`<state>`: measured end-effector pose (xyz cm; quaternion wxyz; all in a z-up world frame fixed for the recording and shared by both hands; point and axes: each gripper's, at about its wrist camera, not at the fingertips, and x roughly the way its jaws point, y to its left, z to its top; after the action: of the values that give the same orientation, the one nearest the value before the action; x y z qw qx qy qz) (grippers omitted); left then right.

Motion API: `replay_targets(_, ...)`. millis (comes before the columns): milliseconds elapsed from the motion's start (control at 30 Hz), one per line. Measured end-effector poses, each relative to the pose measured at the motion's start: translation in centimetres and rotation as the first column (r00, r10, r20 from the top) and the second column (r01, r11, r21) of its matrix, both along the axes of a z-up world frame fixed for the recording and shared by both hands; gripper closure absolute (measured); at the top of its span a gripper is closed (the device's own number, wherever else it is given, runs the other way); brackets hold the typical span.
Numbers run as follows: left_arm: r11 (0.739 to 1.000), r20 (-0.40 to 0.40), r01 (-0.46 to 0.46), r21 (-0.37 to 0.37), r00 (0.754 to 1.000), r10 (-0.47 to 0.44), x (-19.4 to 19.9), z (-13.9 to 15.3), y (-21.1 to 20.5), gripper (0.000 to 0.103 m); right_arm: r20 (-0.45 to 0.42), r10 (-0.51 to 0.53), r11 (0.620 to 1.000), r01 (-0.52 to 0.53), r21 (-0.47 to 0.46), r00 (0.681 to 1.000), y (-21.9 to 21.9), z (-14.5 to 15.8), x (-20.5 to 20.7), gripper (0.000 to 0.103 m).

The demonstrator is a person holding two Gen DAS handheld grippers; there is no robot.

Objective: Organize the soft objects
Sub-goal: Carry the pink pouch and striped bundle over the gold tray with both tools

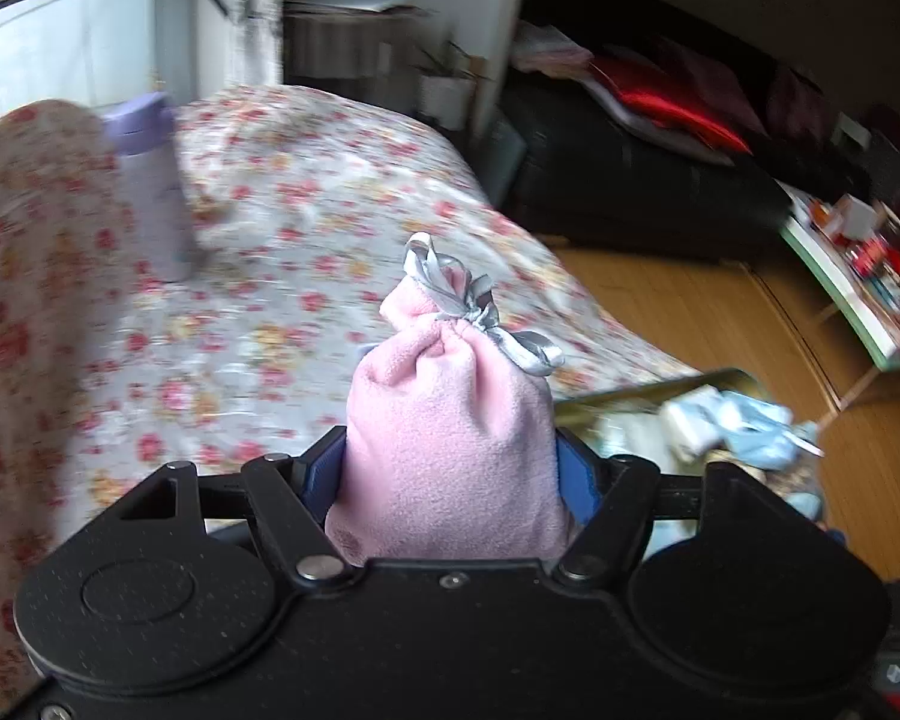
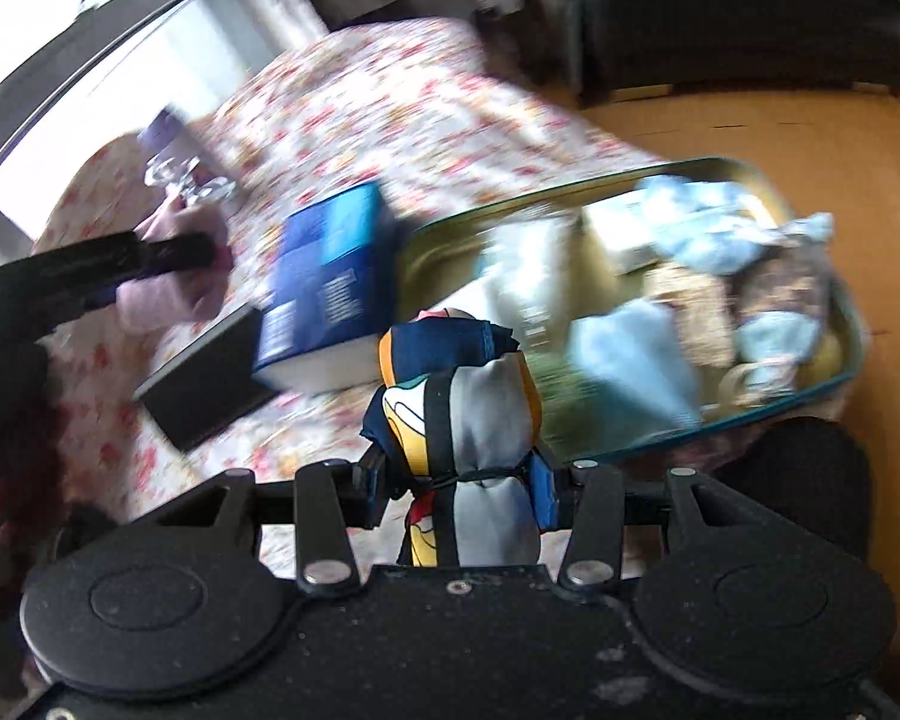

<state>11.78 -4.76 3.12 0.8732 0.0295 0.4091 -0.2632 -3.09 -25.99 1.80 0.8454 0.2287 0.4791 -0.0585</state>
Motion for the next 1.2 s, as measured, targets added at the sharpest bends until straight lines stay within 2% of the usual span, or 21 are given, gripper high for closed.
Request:
replay_targets(167, 0.996, -0.035, 0.084, 0.015, 0.996, -0.084, -0.9, 0.3, -5.2, 0.037, -0.004, -0.123, 0.992, 0.123, 0.0, 0.992, -4.2, -0.4, -1.3, 0.059)
replay_targets(333, 0.983, -0.059, 0.176, 0.046, 0.983, -0.174, -1.9, -0.6, -10.6, 0.037, 0.0, -0.21, 0.978, 0.21, -0.005, 0.978, -7.6, -0.7, -2.5, 0.059)
replay_targets(500, 0.969, -0.136, 0.238, 0.06, 0.964, -0.228, -2.4, -2.7, -14.8, 0.037, 0.013, -0.259, 0.966, 0.26, -0.011, 0.966, -10.2, -0.8, -2.9, 0.059)
replay_targets(667, 0.958, -0.195, 0.278, 0.075, 0.946, -0.259, -3.1, -4.3, -16.9, 0.037, 0.026, -0.293, 0.956, 0.293, -0.015, 0.956, -12.5, -0.8, -2.7, 0.059)
replay_targets(900, 0.97, -0.157, 0.22, 0.107, 0.967, -0.202, -2.8, -4.1, -16.8, 0.023, 0.03, -0.292, 0.956, 0.293, -0.02, 0.956, -13.7, -1.2, -1.1, 0.058)
replay_targets(1200, 0.976, -0.118, 0.142, 0.164, 0.985, -0.124, -2.7, -3.5, -14.5, 0.023, 0.008, -0.262, 0.965, 0.262, -0.031, 0.965, -12.5, -1.5, 0.4, 0.057)
